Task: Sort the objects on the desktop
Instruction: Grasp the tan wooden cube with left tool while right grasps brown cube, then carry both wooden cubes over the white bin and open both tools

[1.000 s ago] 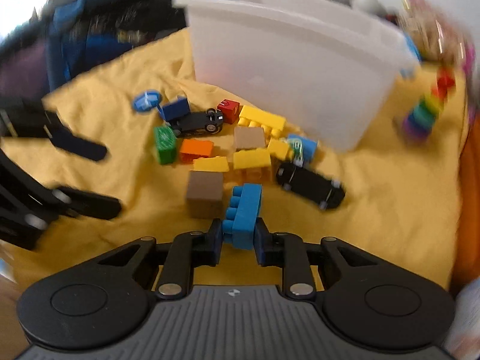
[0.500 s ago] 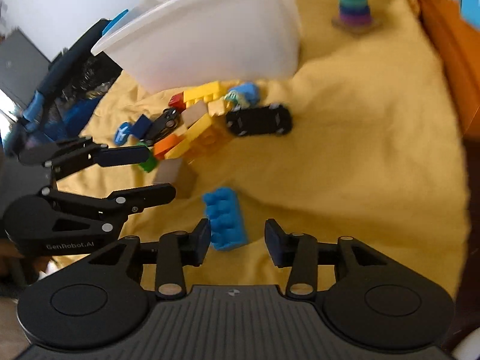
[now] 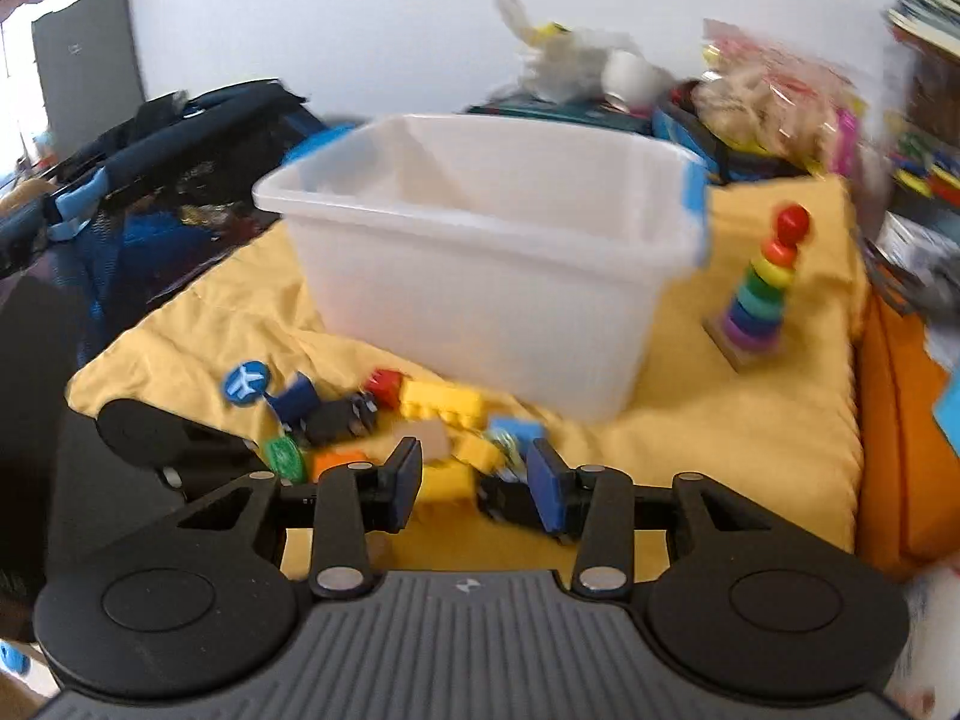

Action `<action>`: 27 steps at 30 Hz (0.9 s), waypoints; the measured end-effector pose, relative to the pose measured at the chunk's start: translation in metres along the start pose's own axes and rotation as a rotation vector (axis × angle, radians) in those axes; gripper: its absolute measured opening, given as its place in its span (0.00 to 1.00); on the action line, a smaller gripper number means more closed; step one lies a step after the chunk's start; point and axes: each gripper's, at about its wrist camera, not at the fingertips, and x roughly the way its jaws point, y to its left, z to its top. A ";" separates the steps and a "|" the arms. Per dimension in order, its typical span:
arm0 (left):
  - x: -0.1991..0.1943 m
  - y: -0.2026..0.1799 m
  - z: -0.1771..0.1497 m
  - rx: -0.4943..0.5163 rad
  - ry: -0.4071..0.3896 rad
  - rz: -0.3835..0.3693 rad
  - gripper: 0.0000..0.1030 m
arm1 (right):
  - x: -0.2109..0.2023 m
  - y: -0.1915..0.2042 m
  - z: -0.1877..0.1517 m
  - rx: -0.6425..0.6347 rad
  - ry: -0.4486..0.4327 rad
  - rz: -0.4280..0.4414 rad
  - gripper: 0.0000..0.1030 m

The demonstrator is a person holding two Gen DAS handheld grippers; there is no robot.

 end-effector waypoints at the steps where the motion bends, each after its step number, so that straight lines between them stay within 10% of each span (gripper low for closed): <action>1: -0.005 0.003 -0.005 -0.003 0.006 0.001 0.40 | 0.007 0.004 0.001 -0.045 0.021 0.015 0.42; 15: -0.033 0.033 -0.047 -0.118 0.010 -0.032 0.33 | 0.092 0.044 0.004 -0.324 0.233 0.011 0.32; 27: -0.032 0.028 -0.041 -0.087 0.009 -0.027 0.31 | 0.031 0.029 -0.006 -0.162 0.130 0.008 0.32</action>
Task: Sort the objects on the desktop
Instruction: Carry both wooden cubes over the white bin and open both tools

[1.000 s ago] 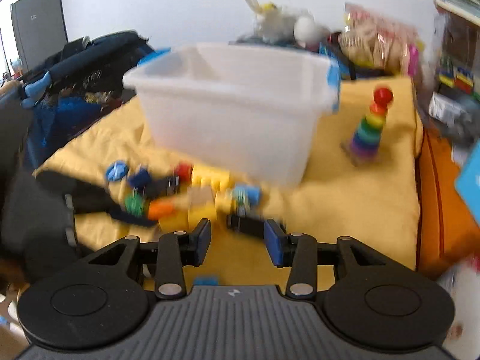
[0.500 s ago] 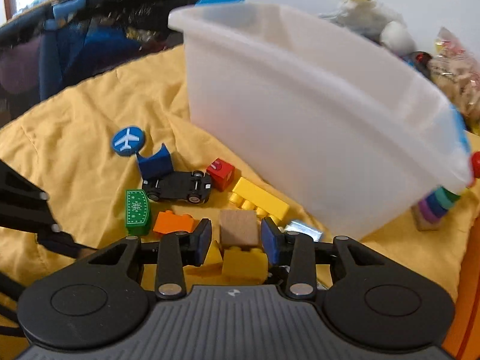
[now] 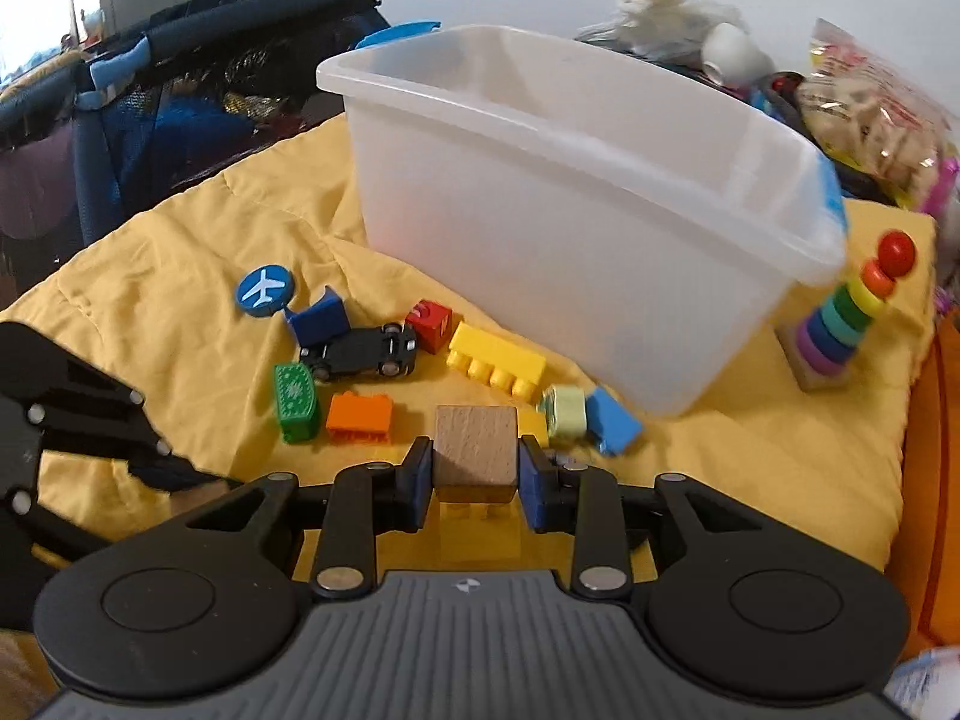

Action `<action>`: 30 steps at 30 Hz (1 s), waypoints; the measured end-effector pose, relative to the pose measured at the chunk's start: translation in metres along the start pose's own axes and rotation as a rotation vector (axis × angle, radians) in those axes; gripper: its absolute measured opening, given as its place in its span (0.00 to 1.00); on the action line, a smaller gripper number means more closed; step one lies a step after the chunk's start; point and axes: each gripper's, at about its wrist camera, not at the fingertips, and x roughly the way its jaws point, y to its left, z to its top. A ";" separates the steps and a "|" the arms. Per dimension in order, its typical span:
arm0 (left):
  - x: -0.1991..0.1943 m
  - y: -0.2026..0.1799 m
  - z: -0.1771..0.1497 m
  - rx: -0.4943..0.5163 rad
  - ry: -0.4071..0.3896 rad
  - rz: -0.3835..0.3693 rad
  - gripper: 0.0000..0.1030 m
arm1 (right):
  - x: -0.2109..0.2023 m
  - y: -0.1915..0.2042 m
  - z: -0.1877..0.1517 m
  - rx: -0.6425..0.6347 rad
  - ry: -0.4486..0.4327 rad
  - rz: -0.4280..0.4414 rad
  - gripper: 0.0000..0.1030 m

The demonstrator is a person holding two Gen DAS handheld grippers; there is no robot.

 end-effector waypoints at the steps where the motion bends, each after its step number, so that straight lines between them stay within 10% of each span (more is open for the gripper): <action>1: -0.004 0.001 0.003 -0.003 -0.013 0.006 0.31 | -0.002 0.001 -0.004 0.006 -0.001 -0.006 0.32; 14: -0.091 0.046 0.136 0.030 -0.420 0.177 0.31 | -0.046 -0.014 0.057 0.011 -0.198 -0.095 0.32; 27: -0.012 0.092 0.175 -0.058 -0.292 0.212 0.32 | 0.000 -0.046 0.130 0.096 -0.163 -0.203 0.32; 30: -0.012 0.090 0.172 -0.058 -0.282 0.214 0.45 | 0.012 -0.046 0.123 0.104 -0.123 -0.199 0.33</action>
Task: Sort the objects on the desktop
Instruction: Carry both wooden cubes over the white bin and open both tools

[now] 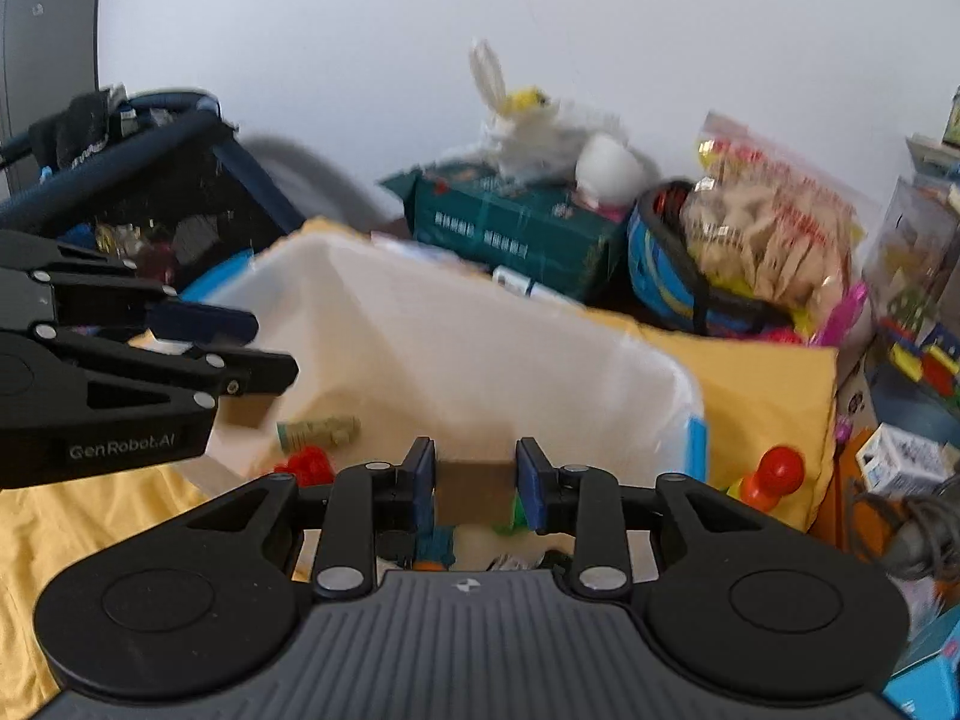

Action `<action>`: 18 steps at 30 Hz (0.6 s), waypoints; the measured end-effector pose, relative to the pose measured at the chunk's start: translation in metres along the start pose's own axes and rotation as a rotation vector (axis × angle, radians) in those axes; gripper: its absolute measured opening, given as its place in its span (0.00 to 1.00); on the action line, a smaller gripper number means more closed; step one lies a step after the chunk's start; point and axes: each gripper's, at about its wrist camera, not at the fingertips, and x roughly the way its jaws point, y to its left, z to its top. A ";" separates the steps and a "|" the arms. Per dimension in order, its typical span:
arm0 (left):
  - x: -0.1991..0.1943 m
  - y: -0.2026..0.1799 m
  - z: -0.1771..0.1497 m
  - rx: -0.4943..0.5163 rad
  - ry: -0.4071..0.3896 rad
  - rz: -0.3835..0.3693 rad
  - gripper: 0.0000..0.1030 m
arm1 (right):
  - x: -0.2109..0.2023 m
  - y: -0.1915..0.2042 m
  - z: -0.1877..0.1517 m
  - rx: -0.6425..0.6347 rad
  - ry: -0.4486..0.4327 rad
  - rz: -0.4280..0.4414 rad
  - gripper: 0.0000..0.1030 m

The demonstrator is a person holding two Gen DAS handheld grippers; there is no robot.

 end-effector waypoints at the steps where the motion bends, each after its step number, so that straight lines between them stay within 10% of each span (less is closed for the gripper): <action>1: -0.004 -0.001 0.000 -0.001 -0.009 -0.007 0.49 | 0.001 0.001 -0.002 -0.001 0.001 0.001 0.33; 11: -0.064 -0.004 -0.010 -0.004 -0.095 -0.041 0.60 | -0.028 0.001 -0.001 0.011 -0.065 0.002 0.37; 18: -0.090 -0.001 -0.076 -0.172 -0.021 -0.091 0.63 | -0.067 0.001 -0.026 0.020 -0.141 0.027 0.44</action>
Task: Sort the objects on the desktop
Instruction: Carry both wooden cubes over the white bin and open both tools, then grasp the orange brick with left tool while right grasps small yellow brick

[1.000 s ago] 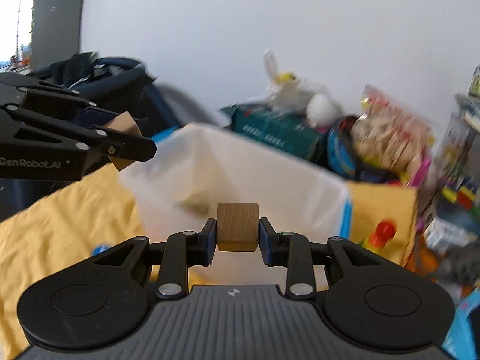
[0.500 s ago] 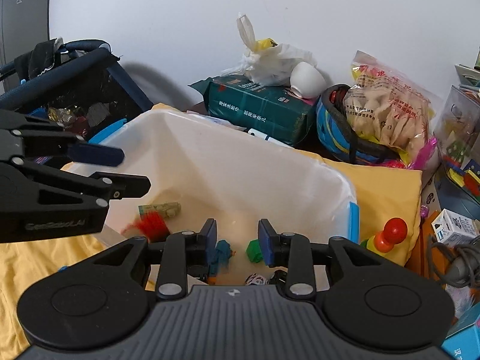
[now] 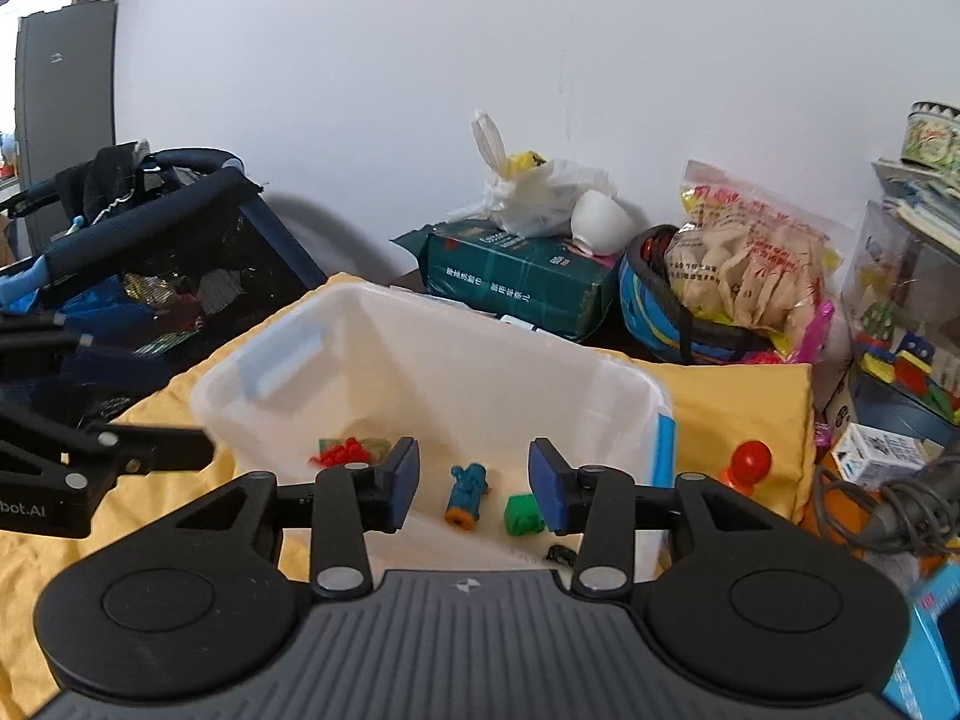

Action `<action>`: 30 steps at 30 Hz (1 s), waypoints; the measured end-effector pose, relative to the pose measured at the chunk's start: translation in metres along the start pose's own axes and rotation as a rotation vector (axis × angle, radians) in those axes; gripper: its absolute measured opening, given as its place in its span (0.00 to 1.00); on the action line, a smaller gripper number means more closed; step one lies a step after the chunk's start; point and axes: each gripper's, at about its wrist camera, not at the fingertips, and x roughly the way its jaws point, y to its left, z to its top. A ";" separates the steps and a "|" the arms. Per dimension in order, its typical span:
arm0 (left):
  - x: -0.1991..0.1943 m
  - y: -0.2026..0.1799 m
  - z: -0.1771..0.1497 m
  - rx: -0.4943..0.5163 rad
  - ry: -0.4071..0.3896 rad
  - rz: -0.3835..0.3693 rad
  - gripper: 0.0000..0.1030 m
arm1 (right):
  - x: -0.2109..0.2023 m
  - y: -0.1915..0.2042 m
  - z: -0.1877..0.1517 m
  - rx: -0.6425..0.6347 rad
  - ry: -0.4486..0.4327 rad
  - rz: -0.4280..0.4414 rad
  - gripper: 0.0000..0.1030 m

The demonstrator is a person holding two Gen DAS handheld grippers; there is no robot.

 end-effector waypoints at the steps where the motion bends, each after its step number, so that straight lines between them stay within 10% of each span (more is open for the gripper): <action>1: 0.002 0.001 -0.013 -0.017 0.033 -0.014 0.63 | -0.006 0.002 -0.007 0.003 -0.003 0.014 0.45; 17: 0.019 -0.041 -0.109 0.103 0.306 -0.103 0.63 | -0.026 0.046 -0.144 0.039 0.337 0.126 0.47; 30: 0.013 -0.038 -0.112 0.101 0.305 -0.081 0.63 | 0.020 0.049 -0.109 0.004 0.258 0.188 0.38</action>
